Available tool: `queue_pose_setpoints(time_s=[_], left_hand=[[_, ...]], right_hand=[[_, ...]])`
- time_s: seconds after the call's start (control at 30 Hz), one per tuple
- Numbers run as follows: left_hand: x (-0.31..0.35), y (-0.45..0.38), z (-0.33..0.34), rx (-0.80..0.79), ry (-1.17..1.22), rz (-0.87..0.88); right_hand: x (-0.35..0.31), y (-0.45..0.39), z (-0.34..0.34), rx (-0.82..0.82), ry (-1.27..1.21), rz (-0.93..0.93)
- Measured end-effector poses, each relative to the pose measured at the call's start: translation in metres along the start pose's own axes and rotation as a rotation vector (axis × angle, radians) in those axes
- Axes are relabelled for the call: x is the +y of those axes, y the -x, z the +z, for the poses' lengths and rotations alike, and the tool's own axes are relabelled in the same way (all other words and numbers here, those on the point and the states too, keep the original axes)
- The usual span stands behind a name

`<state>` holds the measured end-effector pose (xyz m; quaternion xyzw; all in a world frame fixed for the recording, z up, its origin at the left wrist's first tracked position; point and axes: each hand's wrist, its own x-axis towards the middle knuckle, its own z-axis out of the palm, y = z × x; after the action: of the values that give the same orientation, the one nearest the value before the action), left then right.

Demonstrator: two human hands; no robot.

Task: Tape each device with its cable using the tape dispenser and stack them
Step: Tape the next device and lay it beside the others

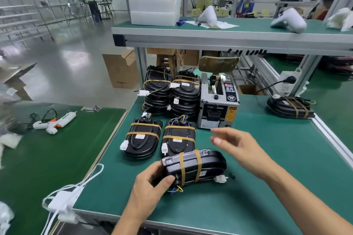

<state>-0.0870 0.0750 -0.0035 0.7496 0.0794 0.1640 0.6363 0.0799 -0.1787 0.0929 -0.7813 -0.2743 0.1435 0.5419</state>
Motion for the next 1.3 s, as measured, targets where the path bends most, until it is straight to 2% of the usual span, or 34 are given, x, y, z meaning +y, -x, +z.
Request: queue_pose_setpoints(time_s=[0.07,0.13,0.33,0.67,1.07,1.3], left_hand=[[-0.001,-0.001,-0.001,-0.011,0.033,-0.010],[-0.003,-0.001,-0.002,-0.028,0.054,-0.014],[-0.009,-0.002,-0.004,-0.060,0.083,-0.015],[-0.009,-0.002,-0.004,-0.078,0.104,-0.011],[-0.007,-0.001,-0.004,-0.077,0.110,0.008],[-0.009,-0.002,-0.003,-0.070,0.136,0.001]], right_hand=[[0.000,-0.022,0.004,0.305,0.003,0.072],[0.002,-0.043,0.010,0.500,0.008,0.166],[0.009,-0.092,0.026,0.797,-0.166,0.367],[0.011,-0.117,0.032,0.873,-0.198,0.492],[0.010,-0.139,0.034,0.983,-0.437,0.619],[0.012,-0.143,0.036,0.995,-0.469,0.646]])
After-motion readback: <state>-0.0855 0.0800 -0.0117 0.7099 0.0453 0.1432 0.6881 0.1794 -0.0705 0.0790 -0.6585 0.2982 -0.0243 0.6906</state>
